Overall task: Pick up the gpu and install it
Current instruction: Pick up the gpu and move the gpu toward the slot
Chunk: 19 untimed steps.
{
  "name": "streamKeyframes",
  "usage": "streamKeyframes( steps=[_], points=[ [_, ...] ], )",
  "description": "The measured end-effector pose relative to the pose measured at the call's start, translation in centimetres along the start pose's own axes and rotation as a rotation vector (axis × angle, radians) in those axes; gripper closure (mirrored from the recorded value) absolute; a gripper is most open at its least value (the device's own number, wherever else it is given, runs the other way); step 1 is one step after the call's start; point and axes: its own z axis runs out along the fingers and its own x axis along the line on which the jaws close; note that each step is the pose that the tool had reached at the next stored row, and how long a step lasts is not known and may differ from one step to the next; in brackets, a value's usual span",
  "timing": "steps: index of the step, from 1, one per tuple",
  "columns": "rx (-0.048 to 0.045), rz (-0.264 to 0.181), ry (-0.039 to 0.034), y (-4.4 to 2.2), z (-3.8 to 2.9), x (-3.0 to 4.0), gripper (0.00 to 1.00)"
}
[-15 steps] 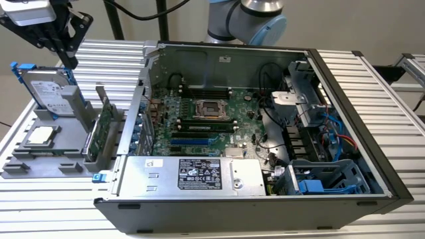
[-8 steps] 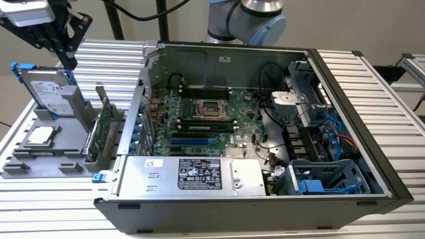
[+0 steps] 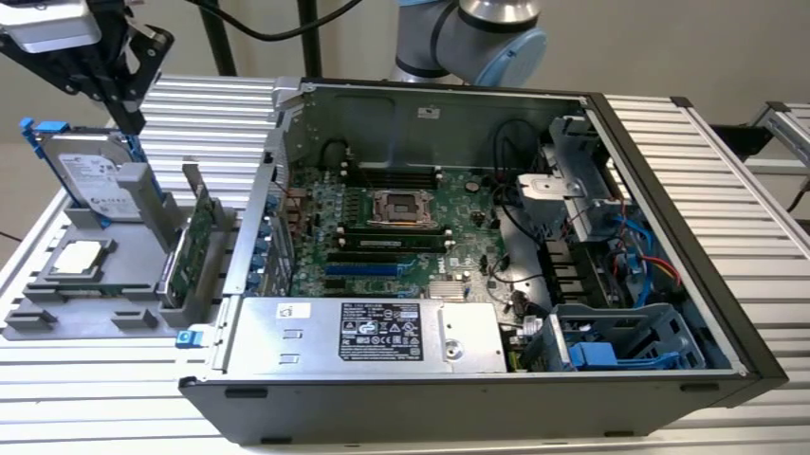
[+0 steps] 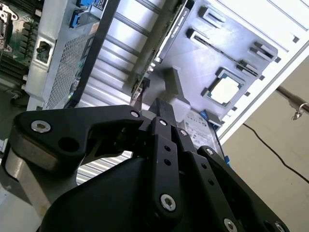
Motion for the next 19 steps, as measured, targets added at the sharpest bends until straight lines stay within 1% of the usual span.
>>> streamKeyframes(
  steps=[8, 19],
  points=[
    [0.0, 0.0, 0.0, -0.24, -0.01, -0.01, 1.0],
    [0.0, -0.002, 0.0001, -1.06, -0.05, -0.05, 1.0]
  ],
)
